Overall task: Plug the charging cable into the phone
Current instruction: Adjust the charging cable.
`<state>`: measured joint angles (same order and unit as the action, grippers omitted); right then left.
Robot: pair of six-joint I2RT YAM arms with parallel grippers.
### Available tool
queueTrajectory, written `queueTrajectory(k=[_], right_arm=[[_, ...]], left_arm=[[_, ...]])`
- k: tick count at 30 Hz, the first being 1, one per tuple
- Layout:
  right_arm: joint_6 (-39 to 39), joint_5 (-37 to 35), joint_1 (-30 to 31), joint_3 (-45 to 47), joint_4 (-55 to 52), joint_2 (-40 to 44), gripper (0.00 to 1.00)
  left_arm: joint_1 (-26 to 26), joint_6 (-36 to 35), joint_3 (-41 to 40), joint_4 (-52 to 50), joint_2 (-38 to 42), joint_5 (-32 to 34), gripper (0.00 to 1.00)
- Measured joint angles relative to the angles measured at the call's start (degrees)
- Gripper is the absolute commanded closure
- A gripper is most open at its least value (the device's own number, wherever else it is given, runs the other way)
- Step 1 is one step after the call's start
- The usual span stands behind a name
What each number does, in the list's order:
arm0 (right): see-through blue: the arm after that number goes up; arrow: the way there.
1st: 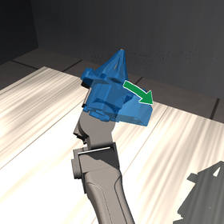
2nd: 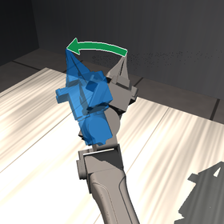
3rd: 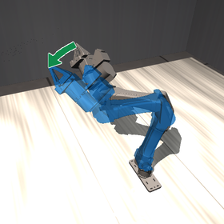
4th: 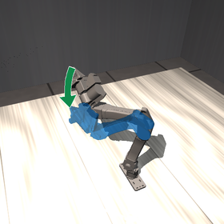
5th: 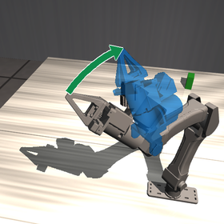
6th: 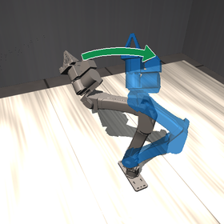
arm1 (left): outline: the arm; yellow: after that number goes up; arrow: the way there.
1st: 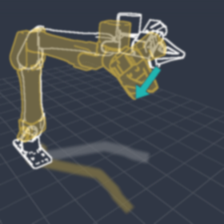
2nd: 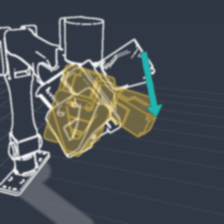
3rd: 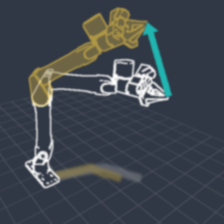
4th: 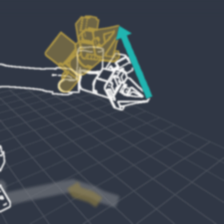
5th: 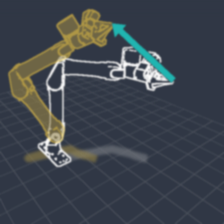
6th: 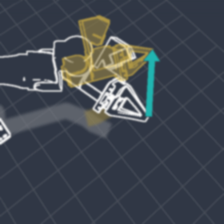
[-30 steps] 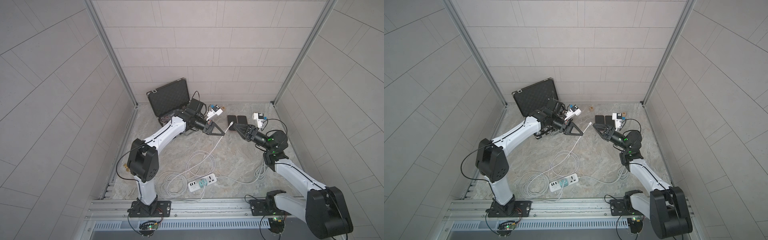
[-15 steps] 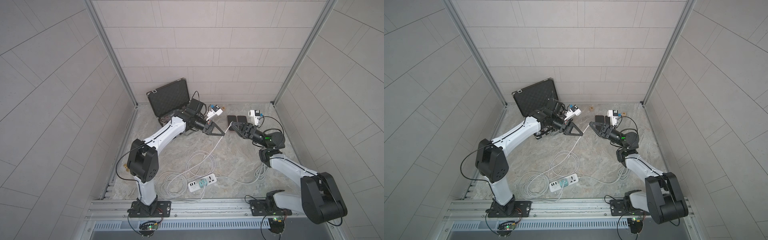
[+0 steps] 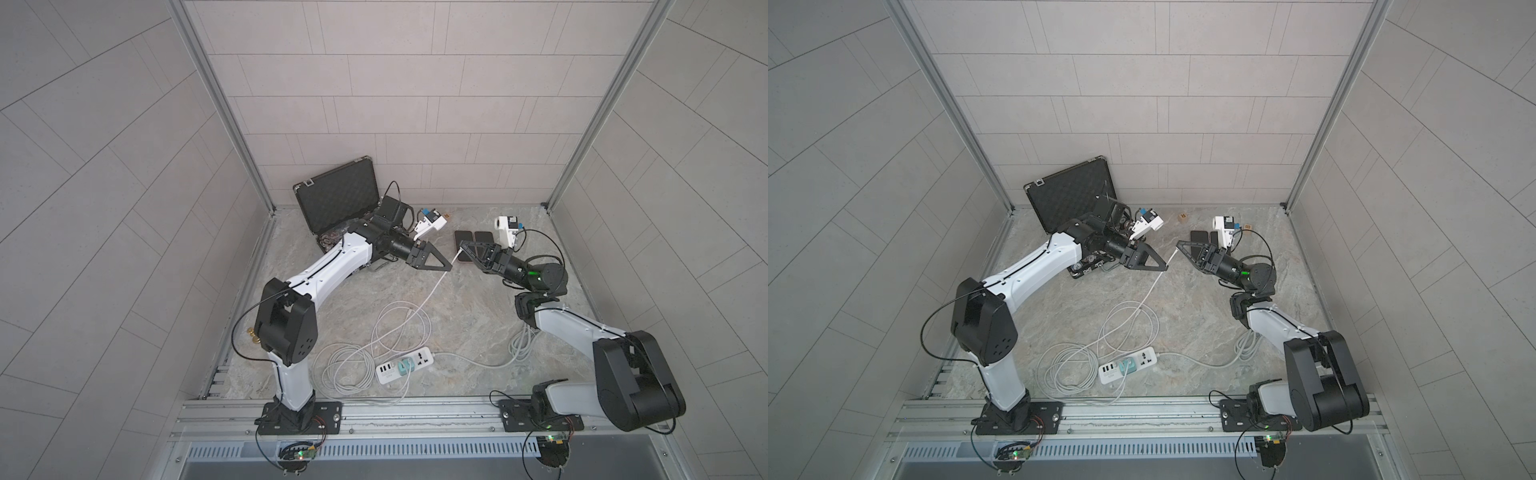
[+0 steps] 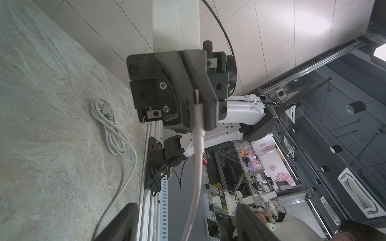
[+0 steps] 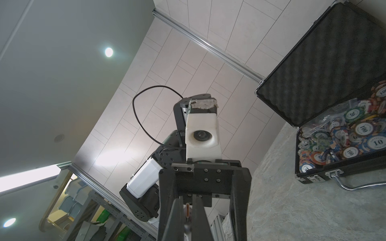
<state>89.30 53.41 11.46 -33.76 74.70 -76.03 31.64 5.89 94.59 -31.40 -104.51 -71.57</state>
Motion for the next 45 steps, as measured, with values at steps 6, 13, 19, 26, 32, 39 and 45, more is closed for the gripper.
queueTrajectory(k=[6, 13, 19, 26, 32, 39, 45], right_arm=[[-9.07, -0.13, 3.45, -0.33, -11.41, 5.95, 0.99], [-13.25, -1.18, 3.96, -0.68, -16.79, 8.92, 0.99], [-14.03, -2.12, 4.39, -0.61, -18.27, 8.20, 0.99], [-14.86, -2.75, 4.44, -0.50, -18.88, 8.15, 0.80], [-15.43, -3.28, 4.37, -0.50, -20.09, 8.90, 0.67], [-16.02, -3.74, 0.70, -0.17, -22.51, 11.52, 0.50], [-28.28, -8.94, -5.44, -3.72, -47.10, 15.69, 0.50]], left_arm=[[0.07, 1.81, 4.22, 0.50, -0.26, 1.36, 0.35], [1.25, 2.21, 4.52, 0.52, -1.22, 2.12, 0.62], [1.55, 1.92, 4.52, 0.72, -1.25, 1.62, 0.94], [1.55, 1.90, 4.50, 0.46, -1.25, 1.60, 1.00], [1.55, 1.14, 4.46, 0.04, -1.25, 1.79, 1.00], [1.49, 0.48, 4.24, 0.04, -1.25, 2.23, 1.00], [0.76, -1.36, 1.29, -0.07, -1.25, 4.92, 1.00]])
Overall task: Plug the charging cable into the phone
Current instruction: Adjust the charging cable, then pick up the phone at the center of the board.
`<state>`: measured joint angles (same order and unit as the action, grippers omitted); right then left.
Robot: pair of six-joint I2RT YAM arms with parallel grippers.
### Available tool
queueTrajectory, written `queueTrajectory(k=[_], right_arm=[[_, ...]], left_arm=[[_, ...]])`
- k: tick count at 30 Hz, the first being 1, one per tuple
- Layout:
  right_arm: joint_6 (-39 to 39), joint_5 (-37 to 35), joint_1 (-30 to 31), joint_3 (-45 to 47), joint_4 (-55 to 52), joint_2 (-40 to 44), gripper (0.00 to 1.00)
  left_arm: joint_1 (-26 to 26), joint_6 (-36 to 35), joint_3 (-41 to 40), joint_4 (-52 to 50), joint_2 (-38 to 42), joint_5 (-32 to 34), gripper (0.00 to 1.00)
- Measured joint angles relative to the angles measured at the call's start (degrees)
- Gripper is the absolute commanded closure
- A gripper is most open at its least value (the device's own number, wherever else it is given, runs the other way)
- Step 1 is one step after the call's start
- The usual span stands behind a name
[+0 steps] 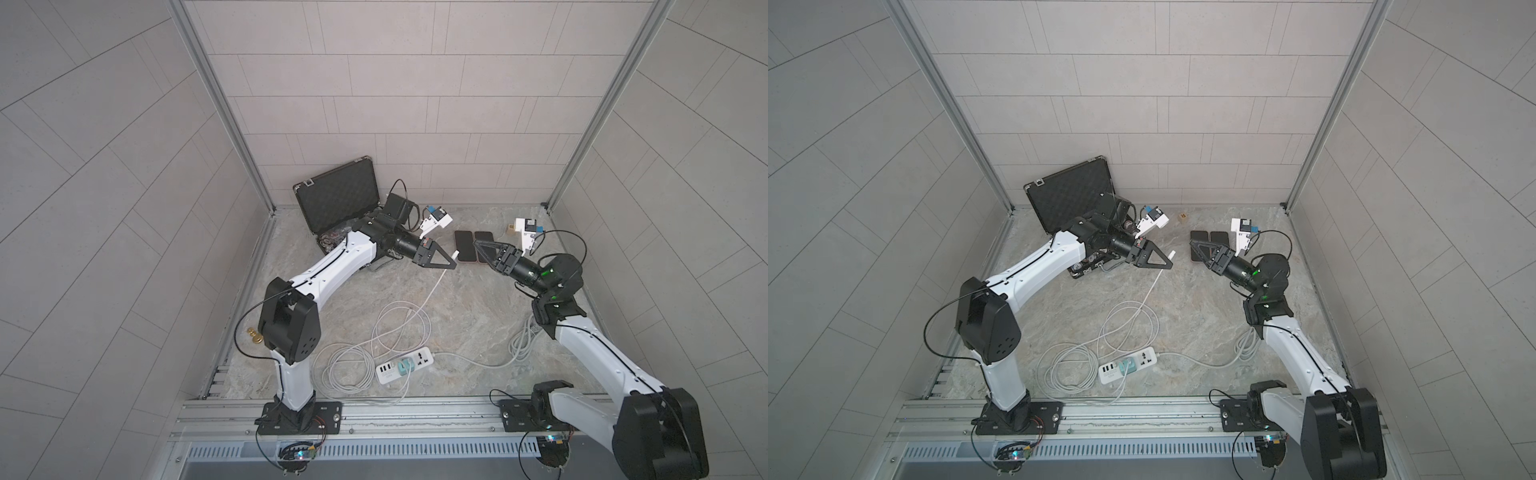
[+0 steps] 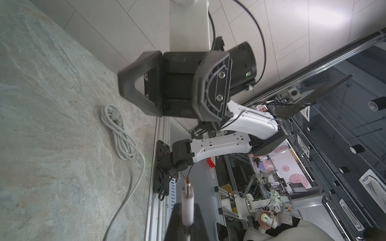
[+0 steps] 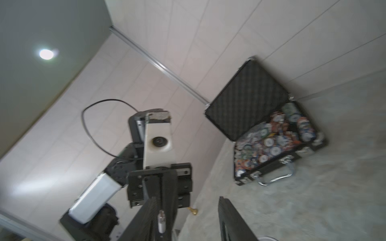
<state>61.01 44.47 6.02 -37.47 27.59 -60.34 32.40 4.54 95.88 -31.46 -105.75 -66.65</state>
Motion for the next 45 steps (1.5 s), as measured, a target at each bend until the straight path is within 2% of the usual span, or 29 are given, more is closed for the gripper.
queueTrajectory(k=[3, 8, 9, 10, 14, 16, 17, 18, 22, 28, 38, 45], right_arm=[[-11.45, -9.84, 0.87, -8.50, -19.50, -0.83, 0.48], [-22.38, -25.11, 2.12, -18.36, -38.10, -8.26, 0.42], [-23.61, -27.76, 2.60, -19.61, -40.48, -10.69, 0.27], [-24.81, -30.58, 3.45, -20.94, -43.06, -13.66, 0.20], [-28.30, -39.21, 8.22, -25.99, -51.15, -25.05, 0.17], [-29.24, -41.42, 9.77, -28.33, -53.62, -29.77, 0.09], [-29.68, -42.18, 10.12, -29.51, -54.51, -31.91, 0.03], [-30.03, -42.69, 10.21, -30.75, -55.28, -33.86, 0.00], [-30.80, -43.76, 10.21, -37.81, -57.18, -42.29, 0.00], [-31.50, -44.17, 10.25, -46.10, -57.53, -50.23, 0.00], [-32.79, -43.01, 8.76, -52.78, -57.81, -58.88, 0.00], [-33.66, -43.39, 7.45, -53.13, -58.23, -59.89, 0.00]], left_arm=[[-0.55, -1.42, -1.97, -0.76, 0.00, 2.91, 1.00], [-1.73, -2.86, -4.66, -2.73, 0.00, 8.04, 1.00], [-2.08, -3.06, -4.85, -3.21, 0.00, 8.94, 1.00], [-2.45, -3.26, -4.98, -3.58, 0.00, 9.64, 1.00], [-3.65, -6.12, -5.27, -6.62, 0.04, 11.72, 1.00], [-4.13, -7.65, -6.36, -7.89, 0.33, 12.55, 1.00], [-4.39, -8.09, -7.28, -8.20, 0.61, 12.92, 1.00], [-4.59, -8.39, -8.41, -8.48, 0.94, 13.27, 1.00], [-5.07, -8.66, -12.55, -8.96, 1.79, 13.90, 1.00], [-5.44, -8.66, -13.07, -8.87, 2.21, 14.08, 1.00], [-5.77, -8.61, -13.11, -8.66, 2.36, 13.81, 1.00], [-5.77, -8.59, -13.14, -8.48, 2.36, 13.55, 1.00]])
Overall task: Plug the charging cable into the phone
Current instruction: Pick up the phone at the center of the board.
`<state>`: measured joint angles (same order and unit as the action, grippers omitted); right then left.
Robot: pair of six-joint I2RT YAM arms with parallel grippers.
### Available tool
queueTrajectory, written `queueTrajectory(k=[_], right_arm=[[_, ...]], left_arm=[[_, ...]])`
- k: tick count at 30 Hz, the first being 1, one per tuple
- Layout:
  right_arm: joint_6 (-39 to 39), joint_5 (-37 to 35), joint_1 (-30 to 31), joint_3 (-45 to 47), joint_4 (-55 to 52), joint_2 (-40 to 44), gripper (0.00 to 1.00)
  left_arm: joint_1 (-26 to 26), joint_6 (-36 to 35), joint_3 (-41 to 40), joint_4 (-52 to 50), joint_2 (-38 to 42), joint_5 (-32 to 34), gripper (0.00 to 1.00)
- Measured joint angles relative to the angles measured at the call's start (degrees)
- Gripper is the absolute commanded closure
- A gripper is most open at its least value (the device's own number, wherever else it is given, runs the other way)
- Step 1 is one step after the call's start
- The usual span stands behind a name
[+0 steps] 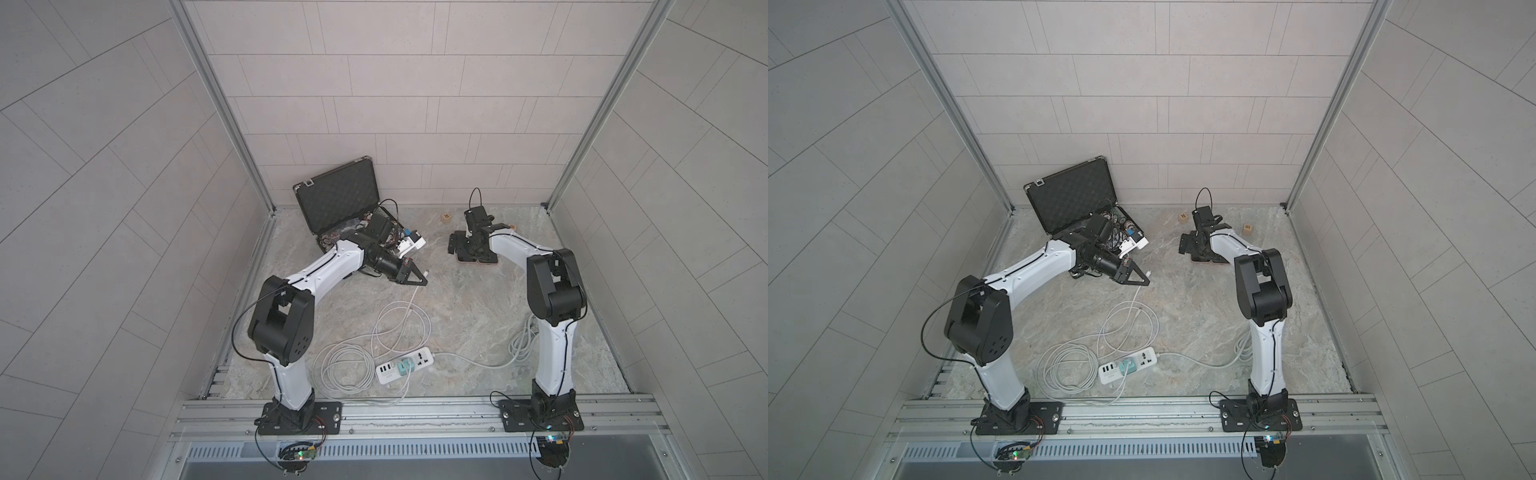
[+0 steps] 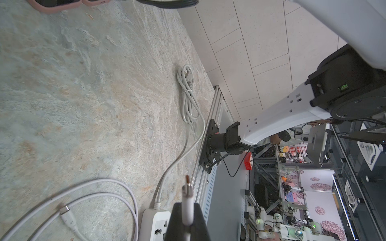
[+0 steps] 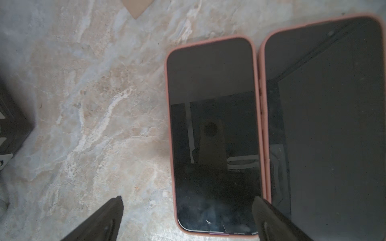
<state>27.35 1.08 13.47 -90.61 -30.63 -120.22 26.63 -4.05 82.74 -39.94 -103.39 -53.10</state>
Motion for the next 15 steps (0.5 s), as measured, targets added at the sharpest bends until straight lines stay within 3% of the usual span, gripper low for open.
queueTrajectory(k=[15], right_arm=[[-0.83, -0.17, -0.63, 0.83, -0.04, -0.22, 0.00]], left_arm=[[0.00, 0.17, -0.57, 0.50, 0.00, -0.46, 1.00]])
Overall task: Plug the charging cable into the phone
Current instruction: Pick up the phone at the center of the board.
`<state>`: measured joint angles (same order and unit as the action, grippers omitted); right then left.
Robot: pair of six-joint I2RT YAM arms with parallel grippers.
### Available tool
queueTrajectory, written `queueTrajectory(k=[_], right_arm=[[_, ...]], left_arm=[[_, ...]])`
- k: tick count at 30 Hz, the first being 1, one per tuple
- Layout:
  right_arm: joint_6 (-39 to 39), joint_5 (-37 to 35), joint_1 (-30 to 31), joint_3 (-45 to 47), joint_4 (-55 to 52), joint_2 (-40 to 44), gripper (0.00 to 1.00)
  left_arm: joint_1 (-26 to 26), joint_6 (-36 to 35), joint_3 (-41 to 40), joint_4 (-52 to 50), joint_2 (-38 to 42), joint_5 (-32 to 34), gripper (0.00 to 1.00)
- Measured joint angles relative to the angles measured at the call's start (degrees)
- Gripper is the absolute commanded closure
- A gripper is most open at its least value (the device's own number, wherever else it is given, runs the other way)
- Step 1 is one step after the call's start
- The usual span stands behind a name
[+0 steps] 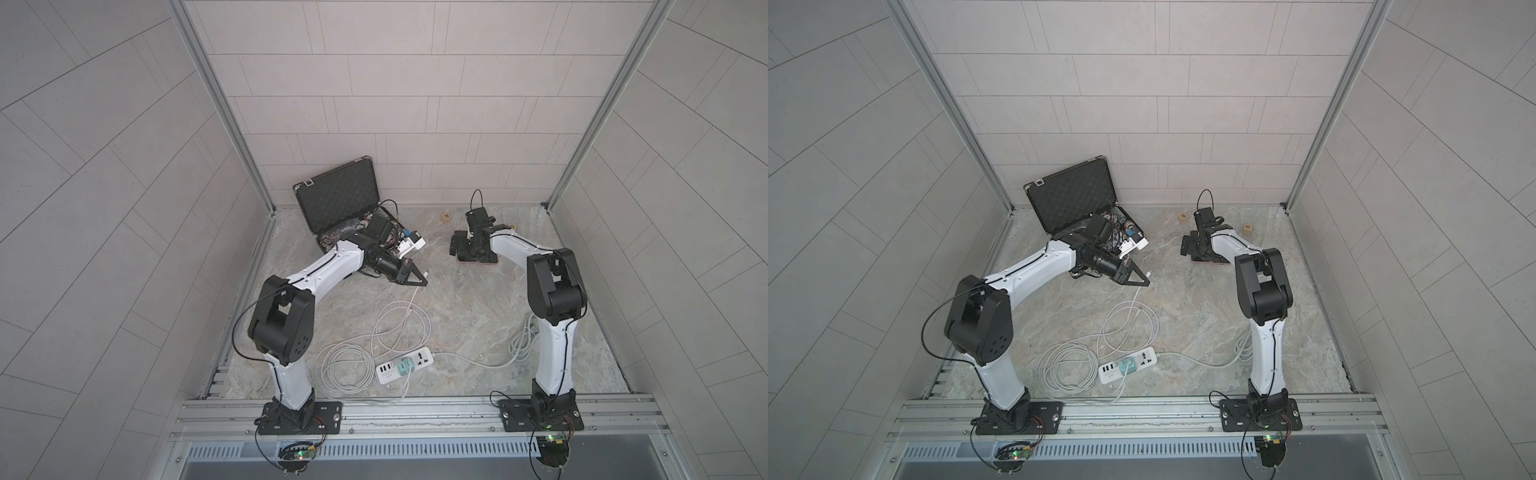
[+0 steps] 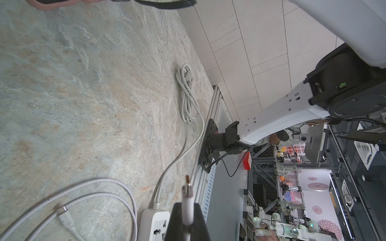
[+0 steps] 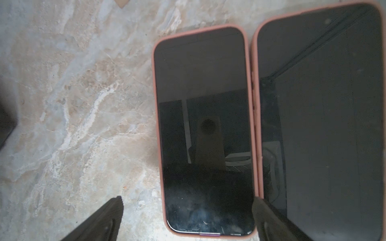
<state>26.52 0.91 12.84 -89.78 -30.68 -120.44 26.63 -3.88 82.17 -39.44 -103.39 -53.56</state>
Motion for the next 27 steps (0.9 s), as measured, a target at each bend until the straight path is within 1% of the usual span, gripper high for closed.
queueTrajectory(k=[27], right_arm=[[-1.90, -2.21, 0.70, 0.17, -0.63, -0.37, 0.00]], left_arm=[[0.00, 0.00, -0.02, 0.15, -0.02, -0.22, 1.00]])
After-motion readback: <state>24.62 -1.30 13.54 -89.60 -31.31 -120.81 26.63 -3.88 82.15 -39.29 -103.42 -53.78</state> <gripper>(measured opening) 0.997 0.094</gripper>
